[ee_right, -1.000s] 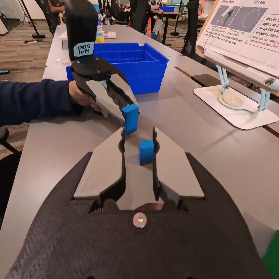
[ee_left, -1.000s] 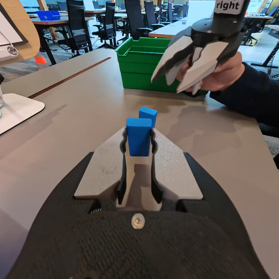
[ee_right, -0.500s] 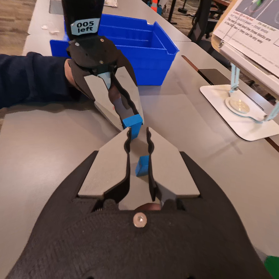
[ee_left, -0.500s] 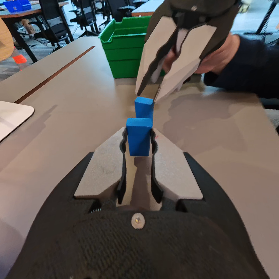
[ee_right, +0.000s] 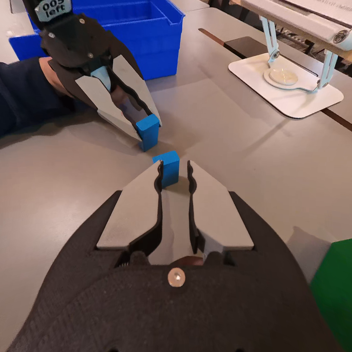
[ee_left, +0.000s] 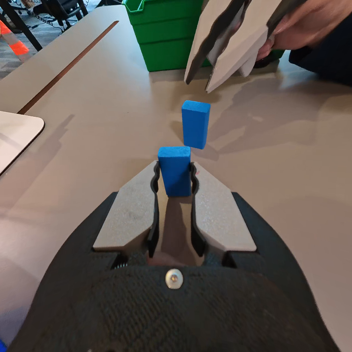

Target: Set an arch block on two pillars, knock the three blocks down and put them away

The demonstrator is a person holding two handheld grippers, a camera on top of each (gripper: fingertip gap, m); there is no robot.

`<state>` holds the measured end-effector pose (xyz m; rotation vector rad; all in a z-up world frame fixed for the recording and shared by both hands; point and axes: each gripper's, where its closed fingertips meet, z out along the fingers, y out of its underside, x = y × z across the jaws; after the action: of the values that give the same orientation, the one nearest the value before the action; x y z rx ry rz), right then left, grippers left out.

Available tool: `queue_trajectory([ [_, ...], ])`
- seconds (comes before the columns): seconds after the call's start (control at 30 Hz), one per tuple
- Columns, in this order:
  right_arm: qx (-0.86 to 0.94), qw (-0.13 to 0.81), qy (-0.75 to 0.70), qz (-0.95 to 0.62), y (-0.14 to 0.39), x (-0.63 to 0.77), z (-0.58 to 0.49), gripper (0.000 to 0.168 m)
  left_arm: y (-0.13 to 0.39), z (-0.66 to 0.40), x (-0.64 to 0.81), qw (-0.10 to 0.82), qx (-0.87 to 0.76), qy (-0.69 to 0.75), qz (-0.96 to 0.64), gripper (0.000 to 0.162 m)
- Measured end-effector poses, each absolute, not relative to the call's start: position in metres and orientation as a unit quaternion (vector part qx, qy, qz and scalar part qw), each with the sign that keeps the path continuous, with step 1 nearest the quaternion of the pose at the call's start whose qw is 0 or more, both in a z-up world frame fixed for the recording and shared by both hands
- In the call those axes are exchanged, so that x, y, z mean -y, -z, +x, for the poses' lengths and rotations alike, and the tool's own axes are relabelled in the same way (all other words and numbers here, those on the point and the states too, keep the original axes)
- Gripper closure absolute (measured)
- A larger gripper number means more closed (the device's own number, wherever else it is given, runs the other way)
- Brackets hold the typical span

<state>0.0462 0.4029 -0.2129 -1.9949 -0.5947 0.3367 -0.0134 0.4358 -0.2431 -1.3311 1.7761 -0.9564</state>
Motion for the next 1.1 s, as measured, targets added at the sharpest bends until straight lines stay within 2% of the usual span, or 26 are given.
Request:
queue_trajectory([
  [0.47,0.25,0.517,-0.151,-0.805,0.202,-0.403,0.039,0.145,0.243,-0.022,-0.443,0.372,-0.676,0.353,-0.529,0.13],
  [0.57,0.251,0.514,-0.151,-0.806,0.203,-0.403,0.04,0.145,0.243,-0.025,-0.444,0.374,-0.671,0.352,-0.535,0.126],
  [0.7,0.255,0.495,-0.139,-0.819,0.211,-0.401,0.045,0.148,0.246,-0.034,-0.442,0.374,-0.667,0.338,-0.55,0.121],
  [0.9,0.267,0.44,-0.148,-0.845,0.235,-0.393,0.046,0.151,0.257,-0.046,-0.459,0.379,-0.649,0.283,-0.596,0.128],
  [1.1,0.251,0.419,-0.125,-0.864,0.253,-0.403,0.048,0.154,0.268,-0.047,-0.47,0.369,-0.643,0.246,-0.624,0.128],
])
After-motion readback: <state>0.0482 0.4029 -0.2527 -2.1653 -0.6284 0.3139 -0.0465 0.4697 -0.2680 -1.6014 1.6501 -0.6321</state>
